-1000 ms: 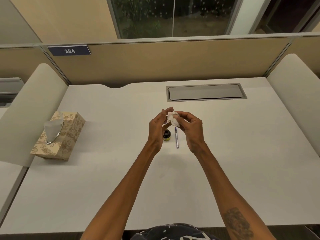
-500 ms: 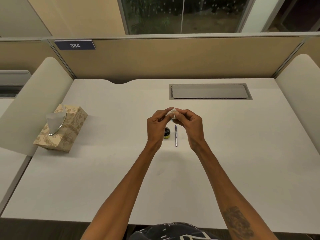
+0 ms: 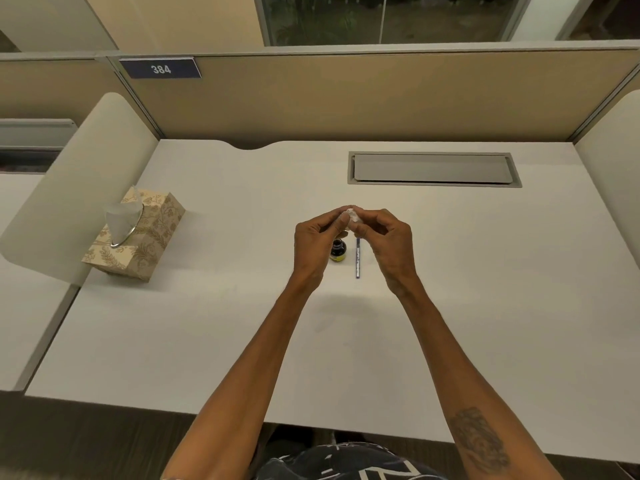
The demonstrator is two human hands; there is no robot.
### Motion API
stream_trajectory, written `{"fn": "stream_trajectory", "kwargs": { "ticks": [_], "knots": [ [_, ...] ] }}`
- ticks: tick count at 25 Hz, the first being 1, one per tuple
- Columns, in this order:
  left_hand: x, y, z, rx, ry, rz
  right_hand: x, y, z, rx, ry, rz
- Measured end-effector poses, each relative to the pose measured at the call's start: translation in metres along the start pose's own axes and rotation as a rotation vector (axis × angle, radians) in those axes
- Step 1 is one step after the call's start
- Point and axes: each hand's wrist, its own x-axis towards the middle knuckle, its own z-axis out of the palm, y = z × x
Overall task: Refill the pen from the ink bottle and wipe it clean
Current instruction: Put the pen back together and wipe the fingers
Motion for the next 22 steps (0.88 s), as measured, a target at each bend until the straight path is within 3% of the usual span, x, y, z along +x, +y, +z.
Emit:
{"fn": "stream_trajectory", "kwargs": {
  "ticks": [5,9,15,19,22],
  "knots": [
    [-0.006,0.009,-0.015,0.020,-0.155,-0.076,-0.007,-0.005,0.000,-0.045,0.085,0.031],
    [-0.008,0.018,-0.037,0.048,-0.196,-0.123,-0.016,-0.011,0.009,-0.172,0.043,0.005],
    [-0.026,0.016,-0.068,0.029,-0.058,-0.117,-0.038,-0.025,0.042,-0.505,-0.040,-0.132],
    [-0.047,0.017,-0.080,-0.010,0.102,-0.128,-0.057,-0.028,0.073,-0.529,-0.153,-0.129],
    [-0.061,0.021,-0.098,-0.009,0.117,-0.130,-0.071,-0.024,0.099,-0.568,-0.053,-0.213]
  ]
}}
